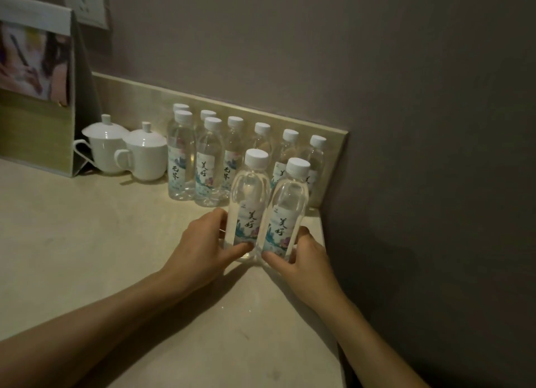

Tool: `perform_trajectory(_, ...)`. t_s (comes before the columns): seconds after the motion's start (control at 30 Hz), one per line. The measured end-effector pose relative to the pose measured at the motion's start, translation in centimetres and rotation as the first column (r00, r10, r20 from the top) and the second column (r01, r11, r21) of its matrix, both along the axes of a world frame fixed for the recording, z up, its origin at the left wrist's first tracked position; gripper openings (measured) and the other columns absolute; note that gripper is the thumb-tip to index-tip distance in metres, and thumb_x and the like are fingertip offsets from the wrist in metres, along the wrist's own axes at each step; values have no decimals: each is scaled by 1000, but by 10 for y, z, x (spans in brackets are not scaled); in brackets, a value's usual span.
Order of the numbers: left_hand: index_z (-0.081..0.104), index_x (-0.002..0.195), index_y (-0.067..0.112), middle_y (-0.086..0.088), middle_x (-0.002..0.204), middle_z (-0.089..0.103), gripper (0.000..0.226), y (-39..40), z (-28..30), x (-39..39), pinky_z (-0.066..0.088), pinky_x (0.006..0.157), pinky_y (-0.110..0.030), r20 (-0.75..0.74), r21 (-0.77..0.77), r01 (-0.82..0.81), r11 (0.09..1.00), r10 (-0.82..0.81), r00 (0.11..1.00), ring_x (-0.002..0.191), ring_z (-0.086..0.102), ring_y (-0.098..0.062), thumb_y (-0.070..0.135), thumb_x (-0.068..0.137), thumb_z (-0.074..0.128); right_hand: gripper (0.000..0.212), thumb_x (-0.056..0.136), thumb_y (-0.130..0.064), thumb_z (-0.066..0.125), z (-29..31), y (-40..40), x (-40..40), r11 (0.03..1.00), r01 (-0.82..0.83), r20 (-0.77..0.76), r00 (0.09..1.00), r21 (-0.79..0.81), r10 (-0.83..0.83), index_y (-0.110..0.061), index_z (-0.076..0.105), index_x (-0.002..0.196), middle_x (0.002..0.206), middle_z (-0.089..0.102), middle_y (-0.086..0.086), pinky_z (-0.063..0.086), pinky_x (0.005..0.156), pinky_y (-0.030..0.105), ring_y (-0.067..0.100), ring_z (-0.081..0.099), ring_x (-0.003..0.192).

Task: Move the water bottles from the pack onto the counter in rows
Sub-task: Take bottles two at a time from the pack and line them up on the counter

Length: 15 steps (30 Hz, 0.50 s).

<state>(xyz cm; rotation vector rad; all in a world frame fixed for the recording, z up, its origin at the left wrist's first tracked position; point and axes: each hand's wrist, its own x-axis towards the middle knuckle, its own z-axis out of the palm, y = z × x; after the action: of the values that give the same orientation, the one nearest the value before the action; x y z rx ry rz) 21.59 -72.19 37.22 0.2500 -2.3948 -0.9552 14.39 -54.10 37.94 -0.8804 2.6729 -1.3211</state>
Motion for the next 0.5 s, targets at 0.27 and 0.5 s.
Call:
perform_trajectory(0.27,57,110,29,11,104,64,40,-38,2,-20,50,68,-15,-50,-68,57,996,-61,997,87,58,0,43,77,75,53,77,-43,74,4,-40,-11,991,119,-45,992,64,-116,-22,52,120,117,63,-3,57,86,35,13,63,104)
perform_trajectory(0.5,62,107,18,1,93,67,47,-63,11,-51,46,63,-24,35,-386,-62,920,82,996,76,57,-11,59,84,58,60,77,-43,74,12,-75,-26,960,260,-73,965,106,-253,-15,49,124,123,61,4,53,91,39,22,60,111)
